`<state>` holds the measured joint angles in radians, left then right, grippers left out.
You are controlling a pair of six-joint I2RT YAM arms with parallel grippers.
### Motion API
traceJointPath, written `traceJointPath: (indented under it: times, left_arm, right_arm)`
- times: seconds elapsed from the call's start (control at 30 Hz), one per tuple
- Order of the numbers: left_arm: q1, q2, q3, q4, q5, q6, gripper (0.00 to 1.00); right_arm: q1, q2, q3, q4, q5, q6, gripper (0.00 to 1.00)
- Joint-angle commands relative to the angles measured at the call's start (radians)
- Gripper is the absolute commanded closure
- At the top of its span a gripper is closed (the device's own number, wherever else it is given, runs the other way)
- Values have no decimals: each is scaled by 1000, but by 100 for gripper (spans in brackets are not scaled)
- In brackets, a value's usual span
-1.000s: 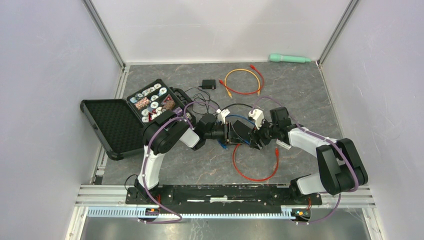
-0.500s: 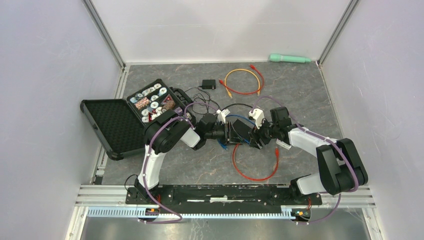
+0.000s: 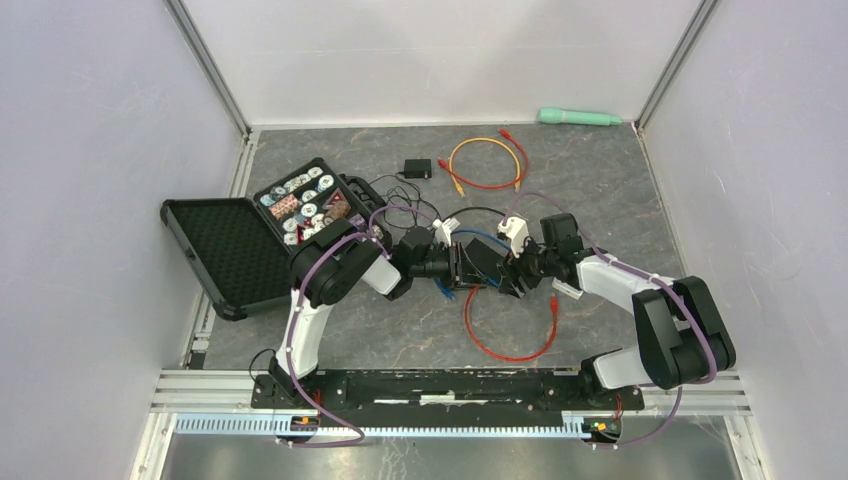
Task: Pull the plug from the switch port
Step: Pull the connector from the switch port.
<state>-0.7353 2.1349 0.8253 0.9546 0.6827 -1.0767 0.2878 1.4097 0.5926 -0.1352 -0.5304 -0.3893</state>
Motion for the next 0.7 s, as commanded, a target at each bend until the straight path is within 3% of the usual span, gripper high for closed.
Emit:
traceJointPath:
  times: [0.0, 0.07, 0.23, 0.33, 0.67]
  left_arm:
    - [7, 11, 17, 58, -12, -40, 67]
    - [7, 14, 20, 58, -12, -42, 69]
    - [7, 31, 28, 62, -2, -49, 90]
    - [7, 33, 26, 64, 0, -55, 97]
    - [4, 24, 10, 72, -18, -127, 98]
  right_arm:
    - [-2, 9, 19, 51, -42, 6, 100]
    - [-1, 13, 18, 50, -43, 6, 100]
    - [-2, 13, 19, 54, -29, 8, 100]
    - [-1, 7, 20, 57, -19, 12, 100]
    - [0, -6, 19, 175, 50, 153, 100]
